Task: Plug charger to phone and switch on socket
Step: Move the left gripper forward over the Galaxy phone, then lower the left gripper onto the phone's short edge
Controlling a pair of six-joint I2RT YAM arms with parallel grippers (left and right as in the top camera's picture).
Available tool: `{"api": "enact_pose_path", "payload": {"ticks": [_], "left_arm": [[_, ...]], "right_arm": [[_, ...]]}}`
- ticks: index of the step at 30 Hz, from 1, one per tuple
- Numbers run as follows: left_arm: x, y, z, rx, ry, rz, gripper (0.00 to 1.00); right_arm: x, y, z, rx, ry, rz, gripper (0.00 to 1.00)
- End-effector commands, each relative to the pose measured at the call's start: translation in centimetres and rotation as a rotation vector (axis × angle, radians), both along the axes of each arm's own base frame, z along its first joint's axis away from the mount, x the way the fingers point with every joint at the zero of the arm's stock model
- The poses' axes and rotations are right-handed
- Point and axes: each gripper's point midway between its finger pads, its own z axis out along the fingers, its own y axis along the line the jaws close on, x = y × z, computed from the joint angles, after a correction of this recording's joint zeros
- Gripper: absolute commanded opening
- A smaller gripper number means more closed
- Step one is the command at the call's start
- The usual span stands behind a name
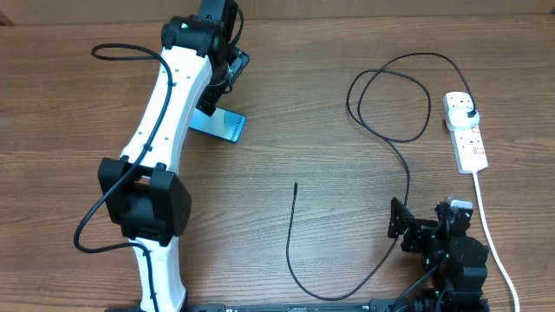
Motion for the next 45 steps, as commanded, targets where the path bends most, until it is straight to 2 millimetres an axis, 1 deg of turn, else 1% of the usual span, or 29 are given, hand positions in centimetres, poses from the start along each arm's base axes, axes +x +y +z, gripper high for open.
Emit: {"api": "enact_pose_path", "payload": {"ticks": [1,3,7,11,13,16,23,28,32,39,41,45], "left_arm": [[0.5,0.2,-1.0,-0.002,0.016,0.046,1.00],[0.4,0.3,-1.0,0.007,0.018,0.049,1.00],[-0.6,1.3,-1.4,0.049,0.061,0.073,1.00],[-0.8,1.4,-1.5,0.054,0.068,0.073,1.00],[-1.0,1.4,-1.8,0.058,0.078,0.073,1.00],[-1.4,1.7,-2.7,0.072,0.101,0.074,1.00],[-2.0,2.0,-3.7,0.088,0.127,0.095,1.00],[-3.0,2.5,-5.2,0.103,0.166,0.140,1.00],[-2.9,2.4,-6.5,0.100,0.164,0.148,1.00],[-3.7,2.9,-8.5,0.066,0.201,0.218,1.00],[-3.7,3.0,-8.9,0.049,0.209,0.225,1.00],[-3.6,3.8,-8.9,0.032,0.215,0.246,1.00]], "right_arm": [[-0.1,0.2,-0.7,0.006,0.017,0.009,1.00],[-0.1,0.2,-0.7,0.006,0.017,0.009,1.00],[-0.1,0.2,-0.7,0.006,0.017,0.009,1.00],[-0.1,0.2,-0.7,0.006,0.017,0.009,1.00],[-0.1,0.2,-0.7,0.005,0.017,0.008,1.00],[-0.1,0.2,-0.7,0.006,0.017,0.009,1.00],[-0.1,0.2,-0.7,0.005,0.017,0.008,1.00],[-0.1,0.2,-0.7,0.006,0.017,0.009,1.00],[-0.1,0.2,-0.7,0.006,0.017,0.009,1.00],[-0.1,0.2,-0.7,0.006,0.017,0.009,1.00],[-0.1,0.2,-0.7,0.006,0.017,0.009,1.00],[-0.1,0.2,-0.7,0.005,0.017,0.008,1.00]]}}
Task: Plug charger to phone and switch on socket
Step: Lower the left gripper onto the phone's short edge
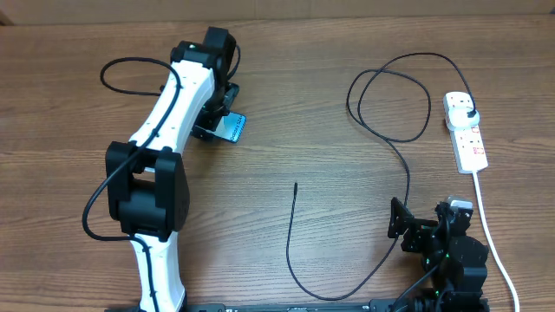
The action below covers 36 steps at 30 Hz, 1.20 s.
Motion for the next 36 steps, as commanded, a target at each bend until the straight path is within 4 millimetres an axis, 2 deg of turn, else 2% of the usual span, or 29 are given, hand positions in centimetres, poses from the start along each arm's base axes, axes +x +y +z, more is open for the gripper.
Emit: {"api": "enact_pose_path", "payload": {"ticks": [1,14,26,36], "left_arm": [[0.0,0.7,-0.7,-0.023,0.014,0.048,1.00],[0.1,0.6,-1.2,-0.062,0.021,0.058,1.00],[0.2,-0.9,-4.9,-0.133,0.089,0.058,1.00],[1.7,-0.9,-5.0,-0.131,0.029,0.046,1.00]], "right_arm": [[-0.1,0.2,-0.7,0.005,0.017,0.008,1.00],[-0.1,0.2,-0.7,0.005,0.017,0.008,1.00],[-0.1,0.2,-0.7,0.005,0.017,0.008,1.00],[-0.1,0.2,-0.7,0.006,0.017,0.009,1.00]]}}
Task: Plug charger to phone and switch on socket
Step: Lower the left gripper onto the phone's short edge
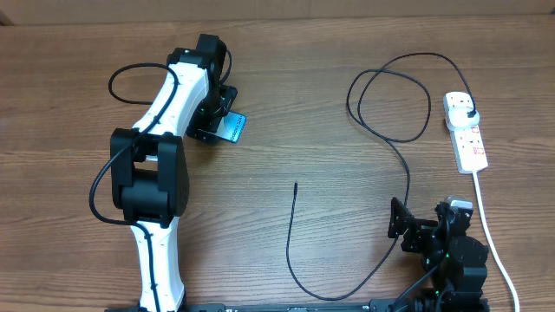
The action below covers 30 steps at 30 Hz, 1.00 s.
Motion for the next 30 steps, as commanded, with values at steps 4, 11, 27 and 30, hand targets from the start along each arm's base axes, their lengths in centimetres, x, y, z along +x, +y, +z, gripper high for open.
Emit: {"api": "enact_pose_path", "payload": {"ticks": [4,11,27,30], "left_arm": [[0.7,-0.1,-0.4,-0.005,-0.023,0.013,1.00],[1.2,0.4,-0.4,0.027,-0.044,0.015,1.00],[1.9,1.1,-2.2,0.080,-0.047,-0.070,1.00],[1.8,1.1,-2.7,0.081,-0.039,-0.070,1.00]], "right_arm": [[-0.1,0.2,-0.7,0.005,0.017,0.009,1.00],[-0.1,0.2,-0.7,0.005,0.017,0.009,1.00],[-0.1,0.2,-0.7,0.005,0.017,0.009,1.00],[-0.1,0.2,-0.7,0.005,0.017,0.009,1.00]]}}
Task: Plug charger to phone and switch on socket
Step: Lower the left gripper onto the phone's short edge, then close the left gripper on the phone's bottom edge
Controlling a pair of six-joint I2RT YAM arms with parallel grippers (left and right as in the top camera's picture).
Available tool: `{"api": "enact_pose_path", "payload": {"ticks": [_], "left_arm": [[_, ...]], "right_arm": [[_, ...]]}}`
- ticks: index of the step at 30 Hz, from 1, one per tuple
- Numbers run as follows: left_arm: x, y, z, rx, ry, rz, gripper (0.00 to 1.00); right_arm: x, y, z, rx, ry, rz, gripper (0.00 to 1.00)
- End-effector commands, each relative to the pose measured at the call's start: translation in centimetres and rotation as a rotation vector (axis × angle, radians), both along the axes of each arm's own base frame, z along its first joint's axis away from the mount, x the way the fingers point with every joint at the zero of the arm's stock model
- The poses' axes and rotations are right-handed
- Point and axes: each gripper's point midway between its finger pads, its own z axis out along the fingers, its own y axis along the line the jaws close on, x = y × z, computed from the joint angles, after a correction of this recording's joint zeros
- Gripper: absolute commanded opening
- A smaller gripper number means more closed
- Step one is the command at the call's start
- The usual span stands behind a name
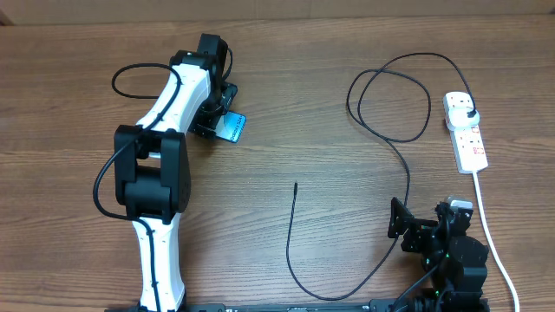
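The phone point(232, 127) lies flat at the back left of the table, and only its blue end shows. My left gripper point(211, 128) is down over the phone's left part, its fingers hidden under the wrist. The black charger cable point(408, 186) runs from a plug in the white socket strip point(466, 139) at the right, loops, and ends free at its tip point(296, 185) mid-table. My right gripper point(398, 218) rests at the front right beside the cable, with its jaws unclear from above.
The strip's white lead point(488, 234) runs down the right side to the front edge, past the right arm's base point(455, 256). The left arm's black wire point(139, 74) loops at the back left. The white left arm point(160, 156) stretches from the front edge to the phone.
The left arm's elbow has shifted slightly right and its wrist sits a touch closer over the phone. Phone, cable, strip and right arm are where they were.
At first the left gripper was beyond the phone, near the table's back edge, with the phone's grey body mostly in view. Then the wrist was down over the phone's left part, covering it. It has stayed there, with only small shifts. The right arm stayed still.
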Motion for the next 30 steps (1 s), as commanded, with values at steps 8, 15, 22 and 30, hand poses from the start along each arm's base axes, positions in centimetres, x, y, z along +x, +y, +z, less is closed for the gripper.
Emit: {"api": "enact_pose_path", "payload": {"ticks": [8,15,22,30], "left_arm": [[0.31,0.31,-1.34,0.024,0.003,-0.016,1.00],[0.50,0.67,-1.55,0.045,-0.003,-0.014,1.00],[0.34,0.69,-1.58,0.046,0.004,-0.014,1.00],[-0.24,0.81,-2.15,0.050,0.028,-0.014,1.00]], "right_arm": [[-0.12,0.20,-0.74,0.005,0.017,0.009,1.00],[-0.12,0.21,-0.74,0.005,0.017,0.009,1.00],[-0.12,0.21,-0.74,0.005,0.017,0.009,1.00],[-0.12,0.20,-0.74,0.005,0.017,0.009,1.00]]}}
